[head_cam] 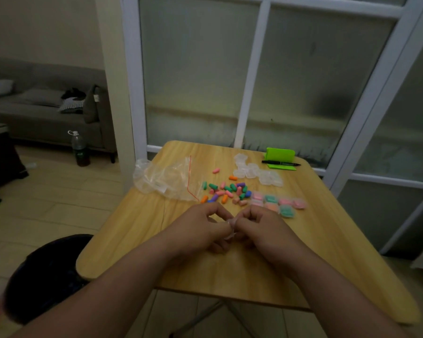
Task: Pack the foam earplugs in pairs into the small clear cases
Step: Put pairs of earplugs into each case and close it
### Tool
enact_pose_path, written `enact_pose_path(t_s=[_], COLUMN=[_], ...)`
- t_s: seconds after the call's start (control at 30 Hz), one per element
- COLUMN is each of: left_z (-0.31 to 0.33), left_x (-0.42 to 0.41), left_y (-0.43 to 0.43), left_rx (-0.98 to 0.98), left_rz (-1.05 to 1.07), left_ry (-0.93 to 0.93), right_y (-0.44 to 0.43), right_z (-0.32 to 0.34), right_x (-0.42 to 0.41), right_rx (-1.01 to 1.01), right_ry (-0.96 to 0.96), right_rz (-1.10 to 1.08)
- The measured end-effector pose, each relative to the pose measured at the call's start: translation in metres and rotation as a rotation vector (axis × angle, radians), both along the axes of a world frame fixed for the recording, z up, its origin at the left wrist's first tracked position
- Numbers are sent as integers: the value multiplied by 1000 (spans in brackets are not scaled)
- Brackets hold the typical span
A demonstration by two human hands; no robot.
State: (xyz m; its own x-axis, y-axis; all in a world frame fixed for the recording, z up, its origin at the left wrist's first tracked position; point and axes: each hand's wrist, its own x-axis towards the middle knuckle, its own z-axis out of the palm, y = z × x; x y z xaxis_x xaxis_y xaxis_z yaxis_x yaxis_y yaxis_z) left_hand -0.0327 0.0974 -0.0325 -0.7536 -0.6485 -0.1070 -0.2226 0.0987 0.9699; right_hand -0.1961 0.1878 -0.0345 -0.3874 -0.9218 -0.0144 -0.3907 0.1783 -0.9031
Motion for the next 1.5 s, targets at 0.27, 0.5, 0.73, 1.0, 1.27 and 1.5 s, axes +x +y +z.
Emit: enact_pose_path(t_s=[0.27,0.5,0.73,1.0,1.27,1.5], left_z=[1,4,6,5,4,3], left_x=[1,4,6,3,2,-1], left_y=[-1,-1,1,0,0,-2], left_rx=[56,82,85,97,121,215], left_rz=[-11,-21,-17,10,28,125], left_ry=[18,22,-1,4,16,62], right_y=[3,4,4,3,1,-3], right_z=[0,-1,-2,-3,-4,-8], right_x=[-1,1,2,3,5,2], right_rx=[-1,-7,-9,-21,-46,-67], right_ry=[-53,-66,-21,23,28,2], right_rz=[20,12,12,-1,-13,-84])
